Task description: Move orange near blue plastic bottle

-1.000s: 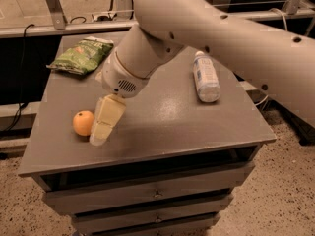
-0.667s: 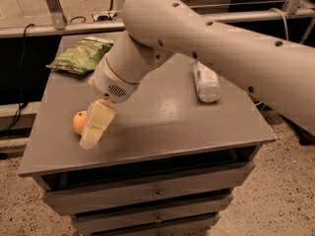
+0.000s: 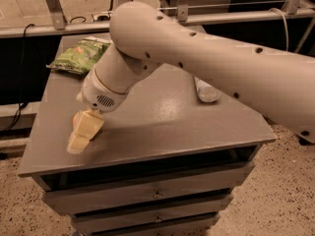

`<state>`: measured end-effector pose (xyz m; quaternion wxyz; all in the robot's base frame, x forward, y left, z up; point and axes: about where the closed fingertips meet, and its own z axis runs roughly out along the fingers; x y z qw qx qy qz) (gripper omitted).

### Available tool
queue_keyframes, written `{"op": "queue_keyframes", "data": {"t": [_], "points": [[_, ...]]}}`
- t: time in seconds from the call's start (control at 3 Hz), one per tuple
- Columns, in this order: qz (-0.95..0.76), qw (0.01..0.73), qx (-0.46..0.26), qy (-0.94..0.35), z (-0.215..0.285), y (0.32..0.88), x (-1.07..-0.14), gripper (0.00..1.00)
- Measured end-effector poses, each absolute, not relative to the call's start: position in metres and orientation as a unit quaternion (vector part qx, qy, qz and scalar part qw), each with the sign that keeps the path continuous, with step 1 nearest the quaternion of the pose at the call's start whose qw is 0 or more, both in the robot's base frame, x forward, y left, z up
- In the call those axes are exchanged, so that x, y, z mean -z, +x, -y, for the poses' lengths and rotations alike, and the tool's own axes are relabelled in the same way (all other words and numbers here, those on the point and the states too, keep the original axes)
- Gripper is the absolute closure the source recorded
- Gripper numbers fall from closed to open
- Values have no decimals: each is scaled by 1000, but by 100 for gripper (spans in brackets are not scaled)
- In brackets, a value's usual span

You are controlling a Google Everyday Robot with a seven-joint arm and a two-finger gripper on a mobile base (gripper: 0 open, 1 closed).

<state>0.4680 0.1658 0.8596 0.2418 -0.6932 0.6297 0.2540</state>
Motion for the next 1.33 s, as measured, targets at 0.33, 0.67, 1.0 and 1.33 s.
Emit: {"op": "queue_keyframes", "data": {"t": [0.33, 0.67, 1.0, 1.33], "points": [[-635, 243, -253, -689, -168, 467, -854, 42], [-646, 245, -247, -679, -161, 471, -848, 64], [-656, 257, -233, -670, -148, 483, -850, 88], [-663, 286, -195, -664, -116, 514, -874, 100]]}}
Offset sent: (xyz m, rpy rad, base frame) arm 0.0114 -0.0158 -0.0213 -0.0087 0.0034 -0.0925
